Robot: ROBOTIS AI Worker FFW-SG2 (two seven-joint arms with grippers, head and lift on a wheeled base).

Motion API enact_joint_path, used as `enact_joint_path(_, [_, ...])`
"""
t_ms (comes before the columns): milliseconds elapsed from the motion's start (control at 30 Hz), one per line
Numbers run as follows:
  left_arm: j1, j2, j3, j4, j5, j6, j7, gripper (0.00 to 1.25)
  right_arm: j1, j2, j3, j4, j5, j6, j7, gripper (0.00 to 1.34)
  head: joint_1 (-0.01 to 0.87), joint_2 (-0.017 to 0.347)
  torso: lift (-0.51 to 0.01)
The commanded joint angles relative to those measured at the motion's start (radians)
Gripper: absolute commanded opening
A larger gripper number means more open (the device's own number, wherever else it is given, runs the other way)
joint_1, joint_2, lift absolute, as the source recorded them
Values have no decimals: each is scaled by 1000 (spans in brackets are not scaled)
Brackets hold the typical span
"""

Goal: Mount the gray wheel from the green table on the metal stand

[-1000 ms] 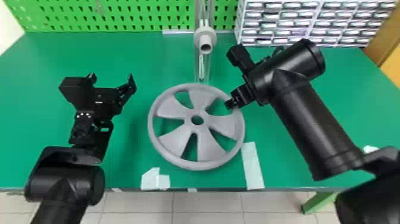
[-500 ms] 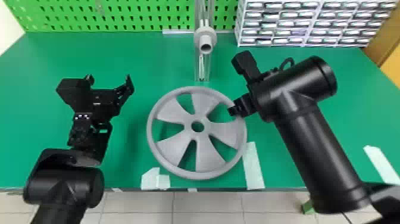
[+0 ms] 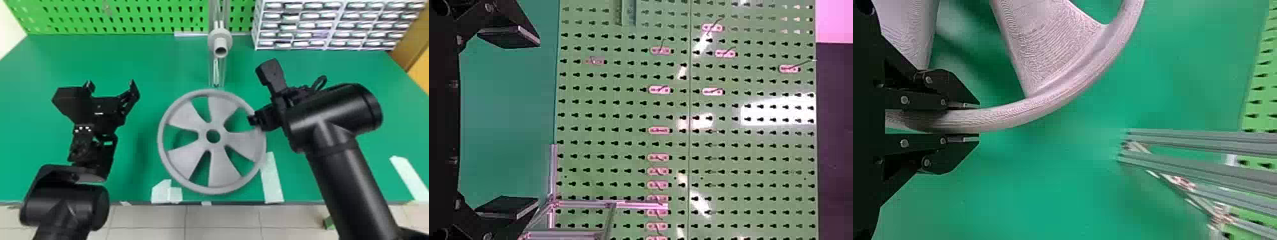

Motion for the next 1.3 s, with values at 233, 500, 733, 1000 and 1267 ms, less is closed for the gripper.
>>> enact_joint_path(233, [29,0,-14,-37,10,0,11,1091,117,-20,-68,-104,-290,-223,-252,186,868,52,-93])
enact_joint_path(500, [37,0,-33,-37,39,0,25,1091,164,-27,-80,-105,-328,-352,-309,186,868,52,-93])
enact_joint_path(733, [45,0,-33,-48,38,0,31,1091,235,-28,-91,-105,-383,-564,-404,184,868,52,-93])
enact_joint_path(1000, [51,0,-36,-54,33,0,40,1089,265,-24,-99,-97,-400,-680,-453,184,868,52,-93])
enact_joint_path(1267, [57,0,-36,-60,32,0,45,1089,302,-16,-99,-76,-409,-848,-503,184,868,52,-93])
